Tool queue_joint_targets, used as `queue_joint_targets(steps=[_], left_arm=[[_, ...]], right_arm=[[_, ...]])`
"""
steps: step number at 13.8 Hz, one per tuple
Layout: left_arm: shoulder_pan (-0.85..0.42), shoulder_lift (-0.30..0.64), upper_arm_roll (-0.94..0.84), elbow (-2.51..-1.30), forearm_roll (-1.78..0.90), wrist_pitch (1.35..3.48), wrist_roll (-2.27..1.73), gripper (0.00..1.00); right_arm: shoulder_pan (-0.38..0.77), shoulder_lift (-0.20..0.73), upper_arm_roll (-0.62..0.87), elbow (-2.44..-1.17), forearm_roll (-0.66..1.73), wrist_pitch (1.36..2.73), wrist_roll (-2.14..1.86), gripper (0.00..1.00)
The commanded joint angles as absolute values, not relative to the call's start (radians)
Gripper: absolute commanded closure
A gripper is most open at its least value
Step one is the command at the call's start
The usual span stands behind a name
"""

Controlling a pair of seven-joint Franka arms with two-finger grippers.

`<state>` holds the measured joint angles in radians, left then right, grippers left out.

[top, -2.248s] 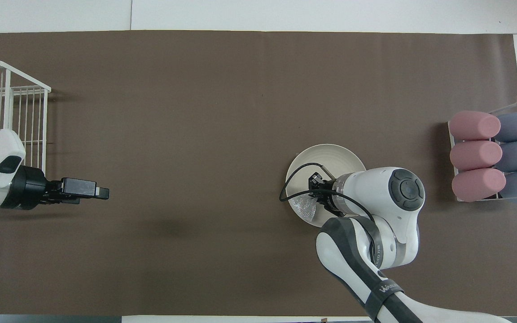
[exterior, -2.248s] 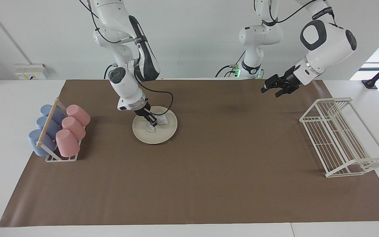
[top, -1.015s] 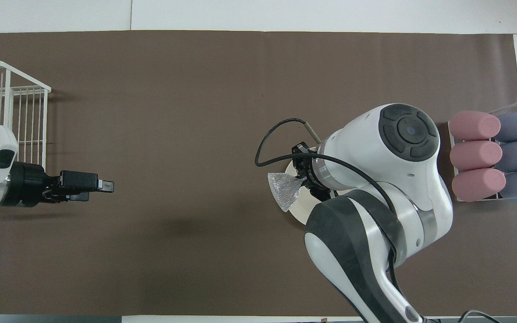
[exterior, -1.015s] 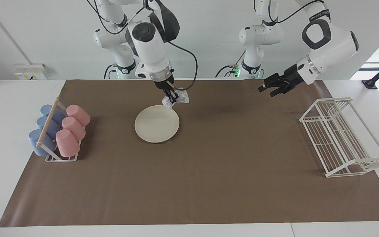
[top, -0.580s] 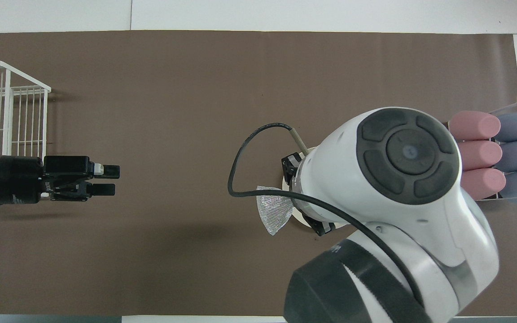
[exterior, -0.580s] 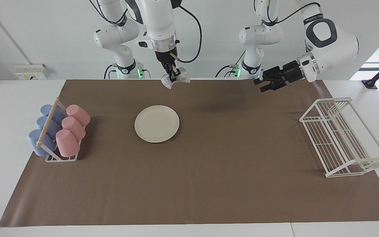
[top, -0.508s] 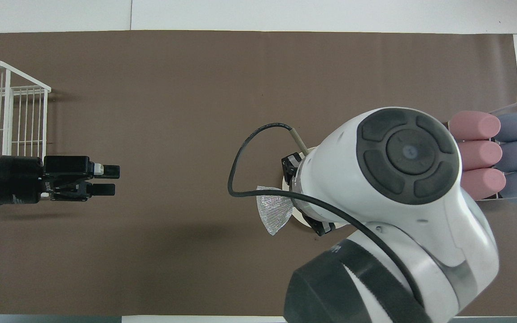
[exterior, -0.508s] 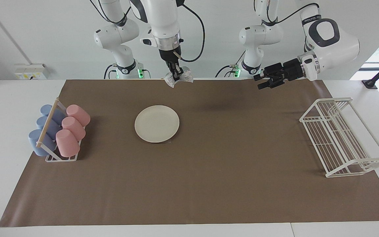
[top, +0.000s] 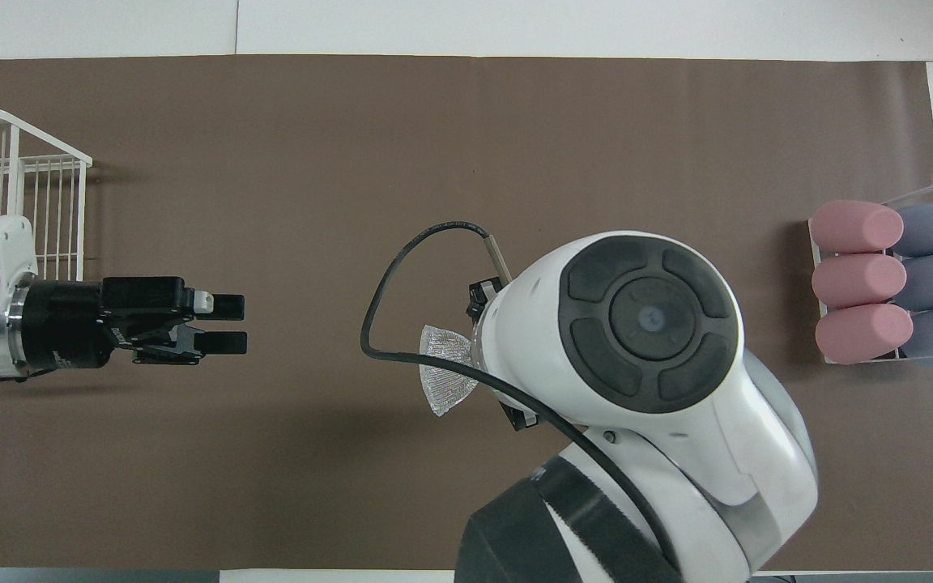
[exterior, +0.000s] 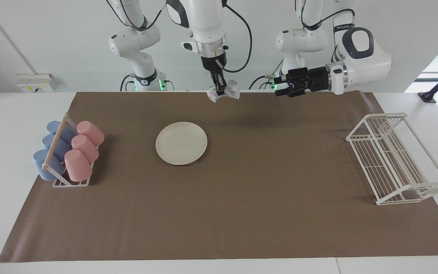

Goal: Wipe plate with sponge
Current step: 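Grasp the scrubber with the left gripper while the right gripper releases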

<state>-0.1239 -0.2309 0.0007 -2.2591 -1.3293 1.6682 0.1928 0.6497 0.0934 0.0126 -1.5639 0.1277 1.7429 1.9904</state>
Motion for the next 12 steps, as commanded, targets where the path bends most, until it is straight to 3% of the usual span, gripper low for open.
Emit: queue_joint_targets(steps=[1, 12], left_arm=[[-0.199, -0.209, 0.012, -2.270, -1.374, 1.738, 0.334, 0.01], [-0.327, -0.184, 0.008, -2.252, -1.414, 1.831, 0.400, 0.01]], right_arm=[[0.653, 0.130, 0.014, -1.508, 0.118, 1.738, 2.025, 1.00], [0.653, 0.132, 0.014, -1.508, 0.117, 1.740, 2.023, 1.00]])
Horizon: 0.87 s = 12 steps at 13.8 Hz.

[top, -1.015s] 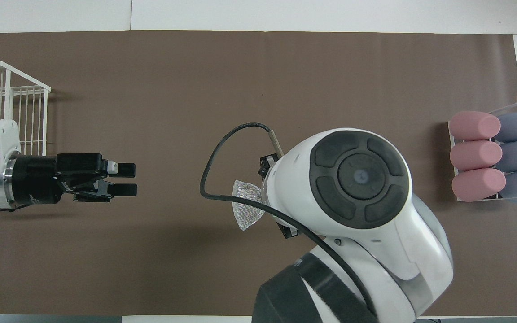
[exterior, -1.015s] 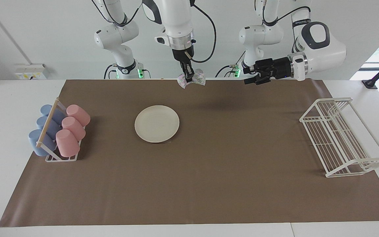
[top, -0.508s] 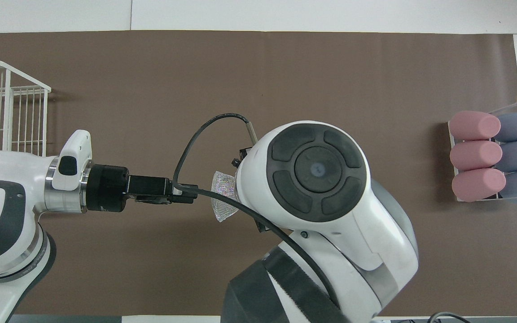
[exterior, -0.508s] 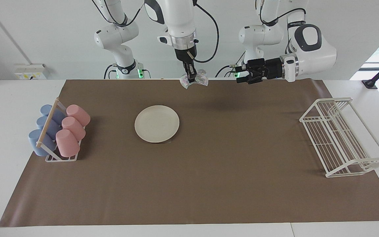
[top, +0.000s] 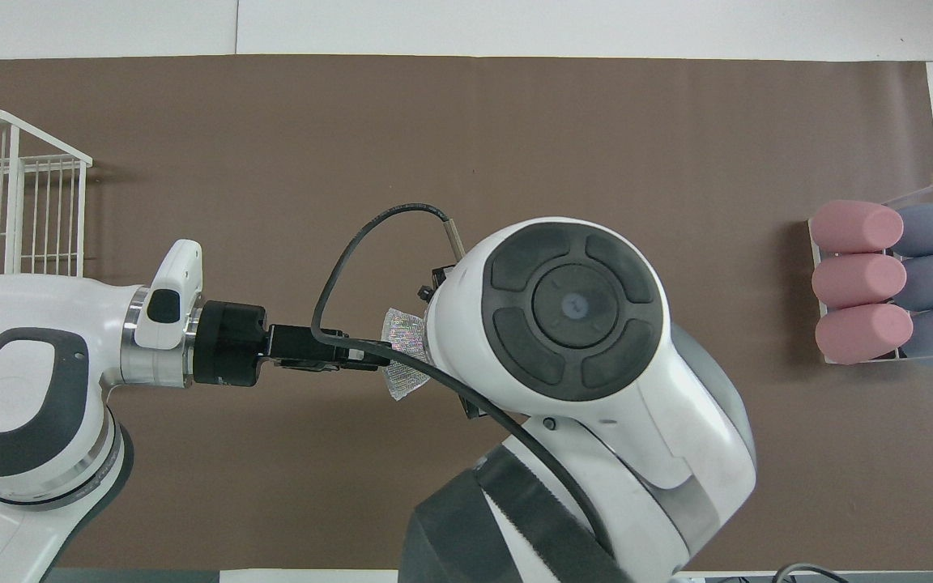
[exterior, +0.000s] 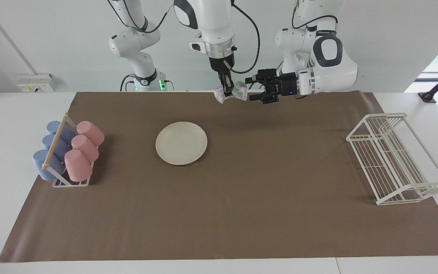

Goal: Wipe plate with sponge
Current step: 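Grasp the scrubber with the left gripper while the right gripper releases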

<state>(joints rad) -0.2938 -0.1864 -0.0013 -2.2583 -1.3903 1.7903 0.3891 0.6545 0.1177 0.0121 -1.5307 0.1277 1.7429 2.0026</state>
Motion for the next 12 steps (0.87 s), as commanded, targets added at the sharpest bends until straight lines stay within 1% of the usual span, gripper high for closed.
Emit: queue_joint_targets(steps=[1, 2, 3, 12], left_arm=[[-0.348, -0.184, 0.008, -2.253, -1.425, 1.857, 0.399, 0.13], [-0.357, -0.184, 0.009, -2.253, -1.428, 1.856, 0.399, 0.53], [-0.362, -0.184, 0.009, -2.255, -1.428, 1.853, 0.394, 1.00], [-0.353, -0.189, 0.014, -2.255, -1.419, 1.833, 0.348, 1.00]], right_arm=[[0.653, 0.130, 0.014, -1.508, 0.117, 1.740, 2.023, 1.00], [0.653, 0.132, 0.014, -1.508, 0.117, 1.740, 2.023, 1.00], [0.653, 0.130, 0.014, -1.508, 0.117, 1.740, 2.023, 1.00], [0.649, 0.130, 0.014, -1.508, 0.117, 1.738, 2.013, 1.00]])
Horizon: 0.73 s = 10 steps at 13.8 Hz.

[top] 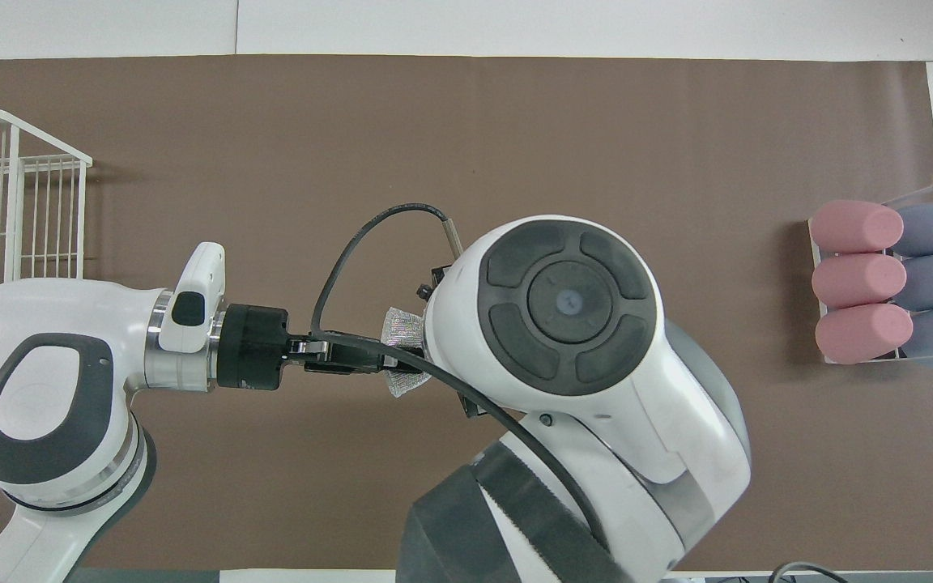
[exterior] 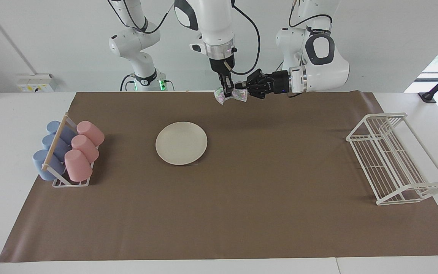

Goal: Wipe plate with sponge
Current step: 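Grasp the scrubber with the left gripper while the right gripper releases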

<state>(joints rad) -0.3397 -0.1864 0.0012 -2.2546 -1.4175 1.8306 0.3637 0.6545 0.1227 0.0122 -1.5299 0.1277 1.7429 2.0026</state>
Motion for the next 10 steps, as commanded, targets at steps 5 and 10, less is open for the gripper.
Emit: queue_joint_targets(steps=[5, 10], left_arm=[[-0.350, -0.192, 0.017, -2.263, -1.413, 1.822, 0.348, 1.00], [-0.333, -0.190, 0.017, -2.264, -1.298, 1.836, 0.322, 1.00]], right_arm=[[0.634, 0.095, 0.002, -1.535, 0.106, 1.720, 1.877, 0.00], [0.505, 0.026, 0.002, -1.591, 0.103, 1.634, 1.455, 0.00]])
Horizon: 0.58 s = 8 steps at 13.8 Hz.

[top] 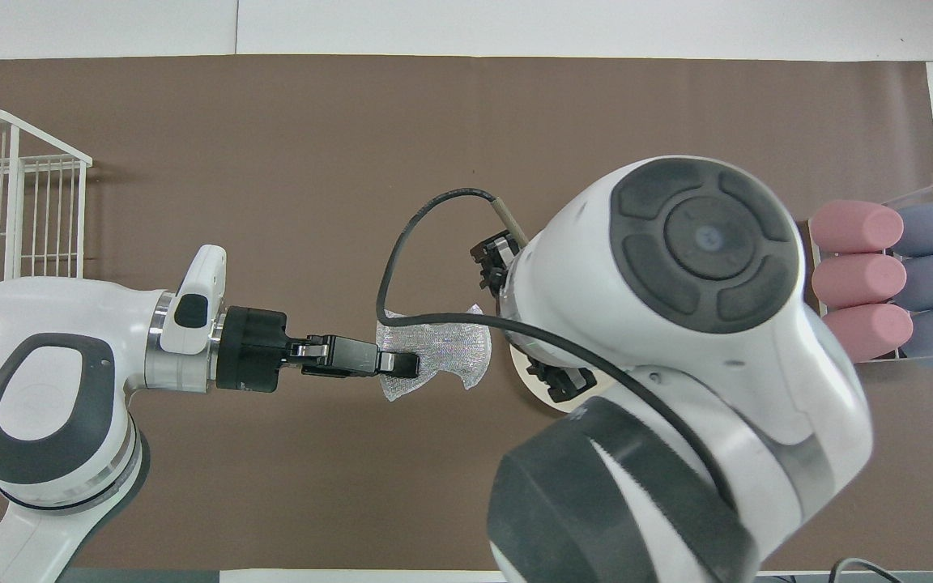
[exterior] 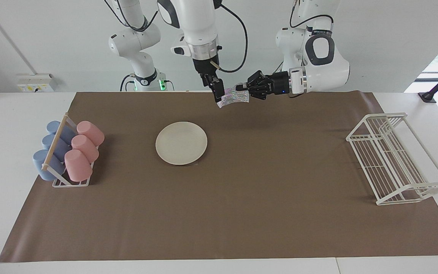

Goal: Wipe plate with sponge
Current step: 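Grasp the scrubber with the left gripper while the right gripper releases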

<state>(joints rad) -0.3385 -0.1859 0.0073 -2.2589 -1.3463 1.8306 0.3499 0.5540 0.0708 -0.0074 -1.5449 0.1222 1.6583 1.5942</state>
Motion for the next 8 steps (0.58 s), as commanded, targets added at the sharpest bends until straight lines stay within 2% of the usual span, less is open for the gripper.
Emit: queue_joint_targets(steps=[1, 3, 8], left_arm=[[-0.316, -0.190, 0.017, -2.263, -1.231, 1.833, 0.307, 1.00], [-0.278, -0.192, 0.017, -2.249, -1.114, 1.825, 0.246, 1.00], [-0.278, -0.196, 0.017, -2.165, -0.766, 1.793, 0.002, 1.00]], right_arm=[[0.479, 0.018, 0.002, -1.591, 0.103, 1.609, 1.365, 0.00], [0.413, 0.008, 0.002, -1.591, 0.101, 1.585, 1.149, 0.00], [0.241, -0.015, 0.002, -1.592, 0.101, 1.536, 0.602, 0.00]])
